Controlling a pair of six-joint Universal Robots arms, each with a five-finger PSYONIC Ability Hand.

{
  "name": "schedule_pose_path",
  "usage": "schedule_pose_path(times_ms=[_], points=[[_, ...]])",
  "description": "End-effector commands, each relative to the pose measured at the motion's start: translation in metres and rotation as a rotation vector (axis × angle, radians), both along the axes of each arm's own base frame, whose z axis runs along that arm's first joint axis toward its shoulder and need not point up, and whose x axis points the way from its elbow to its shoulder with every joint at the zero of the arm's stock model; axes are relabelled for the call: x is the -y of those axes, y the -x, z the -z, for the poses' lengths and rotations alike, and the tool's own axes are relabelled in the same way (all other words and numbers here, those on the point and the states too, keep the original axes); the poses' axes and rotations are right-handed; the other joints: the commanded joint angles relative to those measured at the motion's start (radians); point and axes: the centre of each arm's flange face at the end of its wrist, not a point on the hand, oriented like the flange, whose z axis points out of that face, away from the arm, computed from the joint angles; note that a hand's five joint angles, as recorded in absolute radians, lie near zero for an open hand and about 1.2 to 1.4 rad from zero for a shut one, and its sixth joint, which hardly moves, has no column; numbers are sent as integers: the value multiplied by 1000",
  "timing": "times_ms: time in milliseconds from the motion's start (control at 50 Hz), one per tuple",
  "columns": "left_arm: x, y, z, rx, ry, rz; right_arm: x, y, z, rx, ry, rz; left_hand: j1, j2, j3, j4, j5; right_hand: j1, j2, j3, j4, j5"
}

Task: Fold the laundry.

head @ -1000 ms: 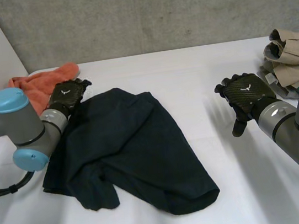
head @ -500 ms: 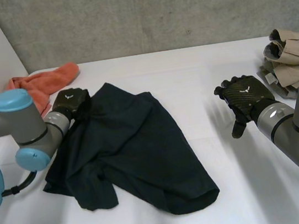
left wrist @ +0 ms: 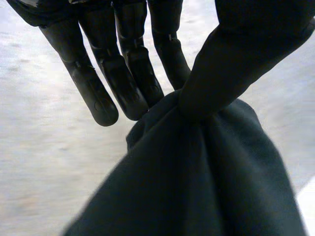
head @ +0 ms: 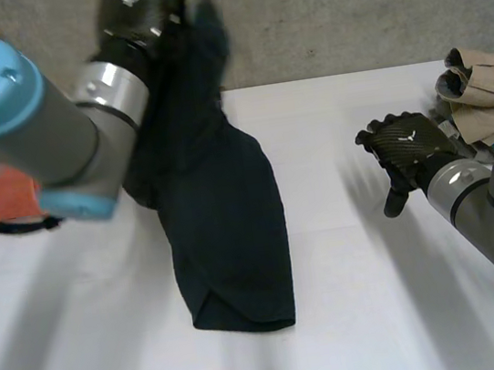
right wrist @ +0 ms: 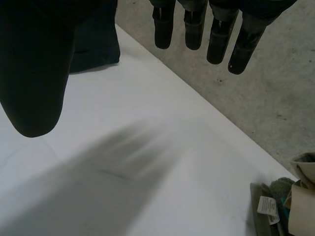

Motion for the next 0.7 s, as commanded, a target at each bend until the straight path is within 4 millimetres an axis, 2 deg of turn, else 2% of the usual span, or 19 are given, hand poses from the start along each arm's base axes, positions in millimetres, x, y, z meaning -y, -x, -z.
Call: schedule_pose_path(times_ms=[20, 40, 100, 120, 160, 180, 220, 280, 300, 360, 380, 440, 500, 600, 620, 660, 700], points=[[-88, 28, 62, 133, -176, 231, 11, 12, -4, 6, 19, 41, 279, 202, 210, 199, 249, -25, -51, -36, -59, -54], [-102, 30, 80, 171, -218, 273, 15, 15, -6, 9, 31, 53, 279, 202, 210, 199, 249, -25, -51, -36, -59, -54], [-125, 34, 108, 230, -286, 343, 19, 18, -8, 15, 54, 67, 279, 202, 210, 199, 249, -25, -51, -36, -59, -54], [-137, 36, 122, 262, -319, 383, 20, 18, -8, 16, 57, 69, 12, -65, -57, -68, -18, -25, -51, -36, -59, -54], [-146, 38, 134, 289, -342, 421, 23, 20, -10, 19, 65, 78, -405, -482, -474, -486, -435, -25, -51, -36, -59, -54], [-150, 39, 136, 299, -344, 434, 25, 22, -11, 21, 71, 87, -538, -615, -607, -619, -568, -25, -51, -36, -59, -54], [-153, 38, 133, 298, -336, 439, 27, 24, -11, 20, 73, 95, -586, -663, -655, -667, -616, -25, -51, -36, -59, -54], [-142, 31, 104, 249, -277, 391, 28, 25, -13, 21, 77, 96, -648, -725, -717, -729, -678, -25, -51, -36, -59, -54], [-129, 21, 90, 222, -249, 337, 29, 24, -15, 27, 75, 96, -706, -783, -775, -787, -736, -25, -51, -36, -59, -54], [-106, 3, 71, 189, -218, 254, 27, 24, -20, 33, 71, 92, -733, -810, -802, -814, -763, -25, -51, -36, -59, -54], [-92, -8, 59, 170, -197, 208, 21, 24, -27, 28, 68, 86, -733, -810, -802, -814, -763, -25, -51, -36, -59, -54], [-79, -19, 51, 160, -187, 169, 8, 25, -43, 29, 40, 77, -730, -807, -799, -811, -760, -25, -51, -36, -59, -54], [-60, -35, 39, 150, -178, 110, 0, 25, -44, 33, -5, 71, -721, -798, -790, -802, -752, -25, -51, -36, -59, -54], [-30, -55, 39, 193, -223, 68, -15, 18, -35, 110, -142, 49, -701, -778, -770, -782, -731, -25, -51, -36, -59, -54], [-20, -57, 50, 240, -251, 100, -16, 18, -31, 120, -162, 49, -698, -775, -767, -779, -728, -25, -51, -36, -59, -54], [-14, -55, 58, 285, -260, 146, -17, 17, -24, 137, -199, 47, -698, -775, -767, -779, -728, -25, -51, -36, -59, -54], [-4, -53, 72, 366, -257, 206, -19, 15, -5, 149, -272, 45, -695, -772, -764, -776, -725, -25, -51, -36, -59, -54]])
